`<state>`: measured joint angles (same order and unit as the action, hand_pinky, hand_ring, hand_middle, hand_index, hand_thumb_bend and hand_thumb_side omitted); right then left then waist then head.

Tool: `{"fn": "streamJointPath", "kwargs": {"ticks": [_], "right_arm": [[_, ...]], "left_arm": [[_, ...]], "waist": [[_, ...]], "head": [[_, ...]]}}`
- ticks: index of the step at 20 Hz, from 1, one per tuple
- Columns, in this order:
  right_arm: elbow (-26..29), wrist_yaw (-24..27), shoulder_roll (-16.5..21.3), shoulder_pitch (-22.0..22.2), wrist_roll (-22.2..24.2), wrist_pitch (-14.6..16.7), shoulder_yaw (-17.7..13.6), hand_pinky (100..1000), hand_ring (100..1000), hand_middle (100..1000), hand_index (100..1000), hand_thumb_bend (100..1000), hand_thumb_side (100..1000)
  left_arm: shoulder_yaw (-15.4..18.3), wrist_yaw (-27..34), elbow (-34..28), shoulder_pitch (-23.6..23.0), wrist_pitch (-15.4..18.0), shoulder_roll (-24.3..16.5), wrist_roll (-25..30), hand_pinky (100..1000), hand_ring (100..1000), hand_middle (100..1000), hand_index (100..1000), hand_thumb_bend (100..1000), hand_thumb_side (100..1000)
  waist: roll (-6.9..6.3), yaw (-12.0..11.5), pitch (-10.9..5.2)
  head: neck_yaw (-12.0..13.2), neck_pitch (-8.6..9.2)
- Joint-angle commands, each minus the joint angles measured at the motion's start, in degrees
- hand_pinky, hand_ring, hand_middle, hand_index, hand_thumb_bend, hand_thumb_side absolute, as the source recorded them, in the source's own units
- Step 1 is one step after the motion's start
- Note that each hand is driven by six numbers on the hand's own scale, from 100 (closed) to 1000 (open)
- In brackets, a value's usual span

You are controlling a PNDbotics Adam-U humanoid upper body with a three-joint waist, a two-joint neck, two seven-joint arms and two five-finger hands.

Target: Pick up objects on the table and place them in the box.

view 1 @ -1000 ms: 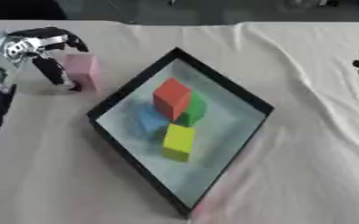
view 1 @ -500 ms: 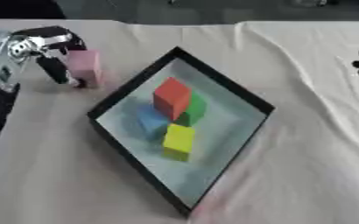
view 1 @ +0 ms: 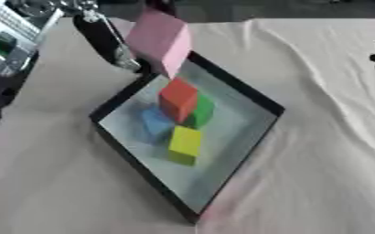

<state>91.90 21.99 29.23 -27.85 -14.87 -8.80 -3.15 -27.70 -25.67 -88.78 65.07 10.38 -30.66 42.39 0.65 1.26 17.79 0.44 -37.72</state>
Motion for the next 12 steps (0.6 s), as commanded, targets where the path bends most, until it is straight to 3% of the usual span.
{"fn": "streamJointPath", "kwargs": {"ticks": [1,5,6,7,10,12], "right_arm": [[1.49,0.19,1.88,-0.95,0.27,0.05,-0.16,890,750,737,791,100,651],[1.29,0.10,1.45,-1.07,0.52,-0.10,0.19,890,750,737,791,100,654],[1.28,0.07,1.43,-1.10,0.55,-0.10,0.22,890,750,737,791,100,654],[1.27,0.07,1.44,-1.10,0.56,-0.09,0.22,890,750,737,791,100,654],[1.25,0.11,1.46,-1.04,0.55,-0.09,0.23,890,750,737,790,100,649],[1.31,0.17,1.49,-1.02,0.55,-0.05,0.21,890,750,737,790,100,642]], "left_arm": [[-2.85,-1.17,0.15,0.38,-0.39,2.09,1.72,714,665,533,565,485,100],[-4.40,-2.94,2.27,0.06,0.59,4.04,1.80,743,714,599,651,512,100],[-4.50,-3.32,2.71,0.00,0.90,4.22,2.01,783,773,687,765,569,100],[-4.51,-3.71,3.07,-0.08,1.23,4.33,2.28,804,795,723,813,591,100],[-3.91,-5.17,3.62,-0.25,1.93,4.53,1.77,883,893,848,924,737,415],[-3.16,-6.42,3.63,-0.44,1.99,4.53,0.21,889,906,862,948,744,462]], "waist": [[-0.17,0.22,-2.33],[-0.45,0.50,-2.34],[-0.50,0.55,-2.35],[-0.55,0.58,-2.38],[-0.61,0.53,-2.50],[-0.58,0.47,-2.61]], "head": [[-0.08,0.11],[-0.25,-0.06],[-0.30,-0.10],[-0.33,-0.11],[-0.39,-0.04],[-0.46,-0.08]]}}
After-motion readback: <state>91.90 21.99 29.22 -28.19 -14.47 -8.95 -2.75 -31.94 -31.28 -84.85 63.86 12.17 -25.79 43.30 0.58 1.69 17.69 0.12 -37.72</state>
